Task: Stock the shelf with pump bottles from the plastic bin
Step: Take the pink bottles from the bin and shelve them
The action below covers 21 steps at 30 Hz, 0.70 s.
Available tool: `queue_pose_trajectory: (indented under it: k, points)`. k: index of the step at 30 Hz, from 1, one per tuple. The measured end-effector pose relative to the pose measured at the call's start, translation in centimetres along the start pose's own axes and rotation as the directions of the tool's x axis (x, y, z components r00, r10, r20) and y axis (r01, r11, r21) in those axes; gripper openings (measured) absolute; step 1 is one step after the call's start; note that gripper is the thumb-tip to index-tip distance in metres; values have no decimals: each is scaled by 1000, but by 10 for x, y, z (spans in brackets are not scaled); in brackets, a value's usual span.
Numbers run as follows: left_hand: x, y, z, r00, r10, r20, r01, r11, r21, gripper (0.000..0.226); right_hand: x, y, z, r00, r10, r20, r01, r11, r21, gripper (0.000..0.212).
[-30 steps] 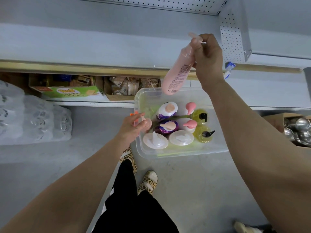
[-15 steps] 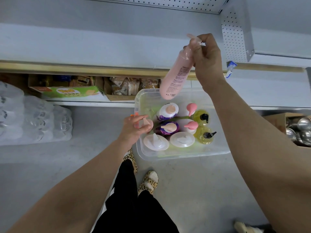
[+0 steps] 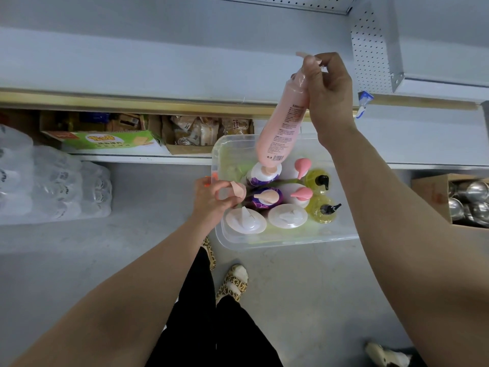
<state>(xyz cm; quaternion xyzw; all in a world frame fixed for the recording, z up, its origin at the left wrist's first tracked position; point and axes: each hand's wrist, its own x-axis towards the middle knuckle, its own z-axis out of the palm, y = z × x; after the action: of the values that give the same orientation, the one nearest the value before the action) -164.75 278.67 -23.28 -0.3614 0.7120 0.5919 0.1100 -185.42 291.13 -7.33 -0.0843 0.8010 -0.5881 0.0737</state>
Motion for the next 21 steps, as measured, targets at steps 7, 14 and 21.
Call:
queue_pose_trajectory:
  k: [7,14,21]
  points:
    - [-16,5,23,990,78,-114,-48,968,244,38,3,4,-5,1000,10,5,-10,1000,14,16]
    - [-9,3,30,983,52,-175,-9,971,239,32,2,8,-11,1000,26,-12,-25,998,58,20]
    - [-8,18,26,970,28,-240,-31,999,-9,63,-6,5,-21,999,45,-29,-44,999,21,24]
